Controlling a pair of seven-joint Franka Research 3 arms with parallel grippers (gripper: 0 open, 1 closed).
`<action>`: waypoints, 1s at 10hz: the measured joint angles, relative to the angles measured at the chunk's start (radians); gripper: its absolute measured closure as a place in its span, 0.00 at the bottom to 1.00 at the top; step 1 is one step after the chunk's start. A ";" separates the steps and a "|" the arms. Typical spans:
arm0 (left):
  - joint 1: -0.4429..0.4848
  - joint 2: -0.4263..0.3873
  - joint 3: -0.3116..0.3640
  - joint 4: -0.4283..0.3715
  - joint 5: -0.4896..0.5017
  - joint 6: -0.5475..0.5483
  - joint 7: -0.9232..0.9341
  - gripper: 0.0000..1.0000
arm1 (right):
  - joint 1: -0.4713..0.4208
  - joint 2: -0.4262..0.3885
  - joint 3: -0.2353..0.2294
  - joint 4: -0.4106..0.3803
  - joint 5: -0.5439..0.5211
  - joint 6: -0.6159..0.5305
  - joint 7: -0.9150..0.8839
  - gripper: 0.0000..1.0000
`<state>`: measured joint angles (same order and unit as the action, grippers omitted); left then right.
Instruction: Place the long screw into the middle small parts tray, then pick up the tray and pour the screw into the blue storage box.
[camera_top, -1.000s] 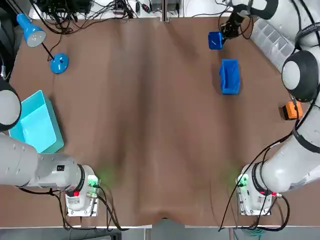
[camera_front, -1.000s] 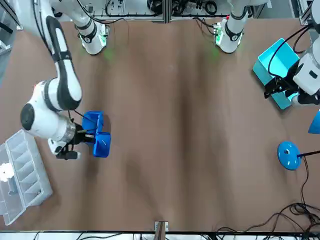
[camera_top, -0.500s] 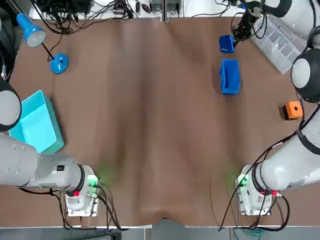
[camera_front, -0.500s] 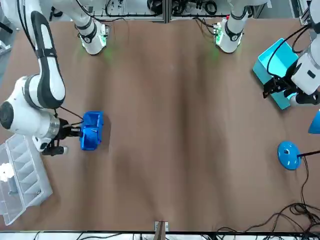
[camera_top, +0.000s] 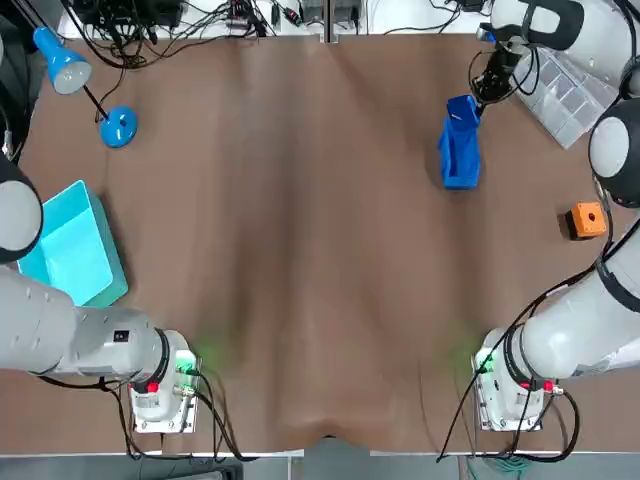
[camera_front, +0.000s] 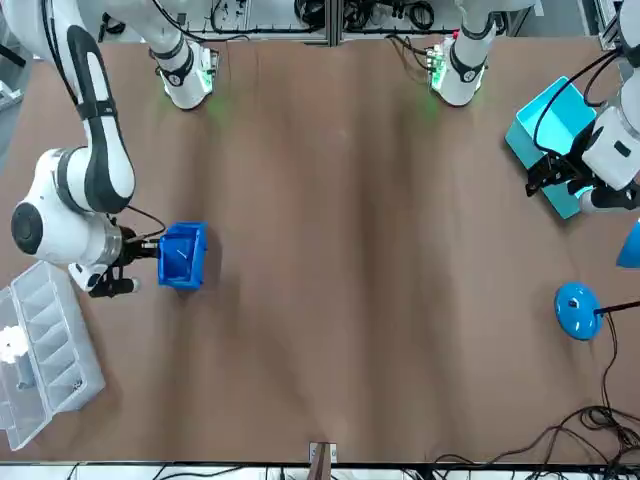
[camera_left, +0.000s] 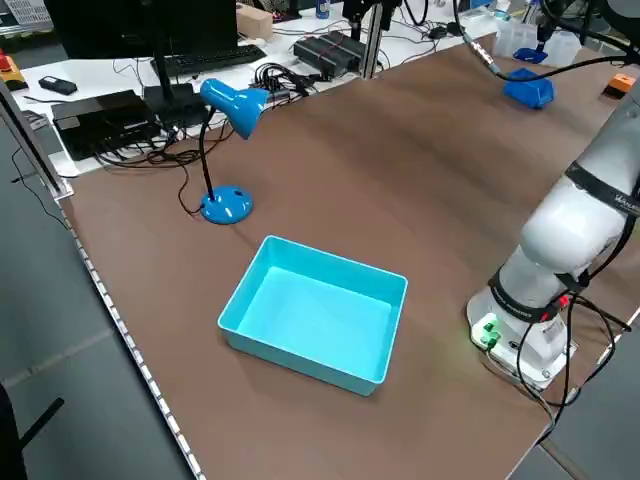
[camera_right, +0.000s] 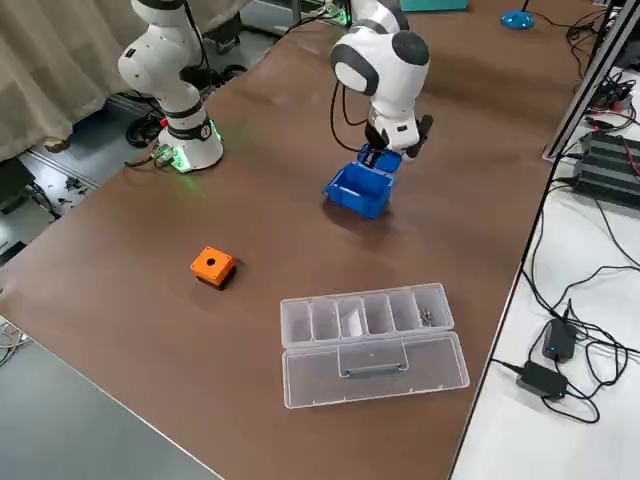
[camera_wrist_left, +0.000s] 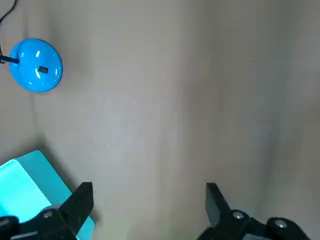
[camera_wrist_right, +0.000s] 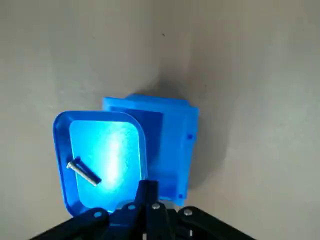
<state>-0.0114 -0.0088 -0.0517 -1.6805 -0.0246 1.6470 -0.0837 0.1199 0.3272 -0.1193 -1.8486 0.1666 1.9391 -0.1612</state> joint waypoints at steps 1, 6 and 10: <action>0.000 0.000 0.000 0.000 0.000 0.000 0.000 0.01 | -0.006 -0.004 0.000 -0.004 -0.035 -0.015 -0.004 0.99; 0.000 0.001 0.000 0.000 0.000 0.000 0.000 0.01 | -0.006 -0.020 0.006 -0.005 -0.175 -0.043 -0.004 0.99; 0.000 0.001 0.000 0.000 0.000 0.000 0.000 0.01 | 0.037 -0.020 0.018 -0.006 -0.270 -0.064 0.021 0.99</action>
<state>-0.0115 -0.0075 -0.0518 -1.6805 -0.0246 1.6469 -0.0837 0.1571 0.3070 -0.1014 -1.8548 -0.1035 1.8750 -0.1400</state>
